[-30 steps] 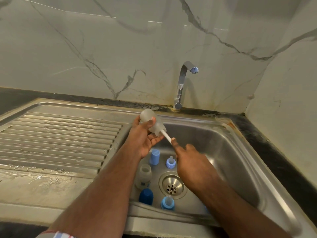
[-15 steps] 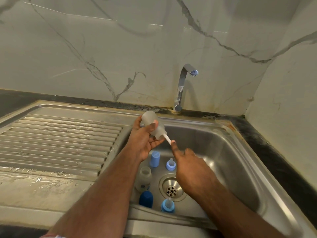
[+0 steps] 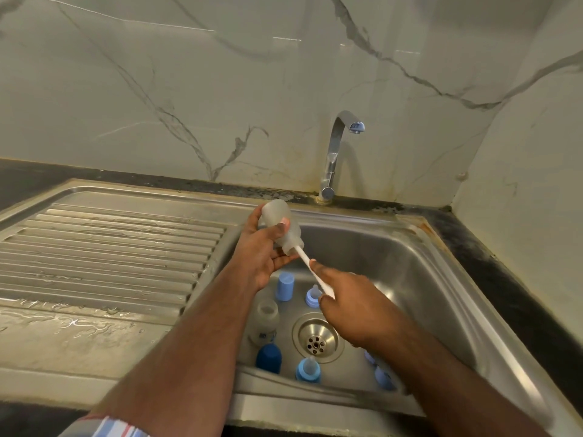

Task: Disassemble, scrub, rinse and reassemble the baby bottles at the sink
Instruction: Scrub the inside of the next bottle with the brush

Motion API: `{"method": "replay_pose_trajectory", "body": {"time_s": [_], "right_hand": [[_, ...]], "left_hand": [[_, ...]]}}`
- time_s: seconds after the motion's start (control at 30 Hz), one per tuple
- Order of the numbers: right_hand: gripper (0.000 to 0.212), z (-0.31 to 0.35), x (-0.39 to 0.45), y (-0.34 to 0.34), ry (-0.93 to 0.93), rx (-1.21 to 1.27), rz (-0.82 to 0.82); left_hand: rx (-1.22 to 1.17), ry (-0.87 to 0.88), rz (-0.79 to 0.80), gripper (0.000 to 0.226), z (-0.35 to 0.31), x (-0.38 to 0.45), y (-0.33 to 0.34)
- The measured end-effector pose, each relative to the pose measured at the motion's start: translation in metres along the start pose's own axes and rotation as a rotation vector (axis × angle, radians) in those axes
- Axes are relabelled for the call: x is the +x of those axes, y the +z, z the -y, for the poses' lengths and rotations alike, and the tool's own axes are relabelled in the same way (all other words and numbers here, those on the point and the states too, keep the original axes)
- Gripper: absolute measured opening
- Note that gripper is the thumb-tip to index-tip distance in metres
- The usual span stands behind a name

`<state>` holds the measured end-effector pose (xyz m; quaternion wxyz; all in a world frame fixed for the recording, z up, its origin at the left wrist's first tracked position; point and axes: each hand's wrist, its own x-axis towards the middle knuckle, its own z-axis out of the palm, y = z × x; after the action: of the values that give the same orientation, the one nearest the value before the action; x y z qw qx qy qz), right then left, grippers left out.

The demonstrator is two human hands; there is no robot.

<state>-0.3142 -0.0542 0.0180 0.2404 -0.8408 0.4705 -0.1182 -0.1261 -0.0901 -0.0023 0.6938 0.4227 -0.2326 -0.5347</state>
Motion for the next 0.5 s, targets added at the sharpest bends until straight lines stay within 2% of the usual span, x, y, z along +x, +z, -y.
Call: {"method": "replay_pose_trajectory", "body": {"time_s": [0.07, 0.13, 0.27, 0.4, 0.5], "right_hand": [[0.060, -0.001, -0.008, -0.007, 0.038, 0.327, 0.057], [0.057, -0.003, -0.011, -0.009, 0.050, 0.455, 0.052], [0.056, -0.003, -0.007, 0.002, -0.015, 0.180, -0.027], [0.062, -0.006, -0.009, -0.005, -0.047, 0.096, -0.011], [0.061, -0.010, -0.008, -0.007, -0.110, -0.056, -0.071]], "left_hand": [[-0.049, 0.018, -0.024, 0.056, -0.002, 0.001, -0.003], [-0.067, 0.043, -0.051, 0.057, -0.003, 0.003, -0.004], [-0.108, 0.089, -0.130, 0.060, -0.007, 0.005, -0.008], [-0.184, 0.114, -0.228, 0.061, -0.013, 0.009, -0.013], [-0.199, 0.119, -0.242, 0.062, -0.013, 0.011, -0.014]]}}
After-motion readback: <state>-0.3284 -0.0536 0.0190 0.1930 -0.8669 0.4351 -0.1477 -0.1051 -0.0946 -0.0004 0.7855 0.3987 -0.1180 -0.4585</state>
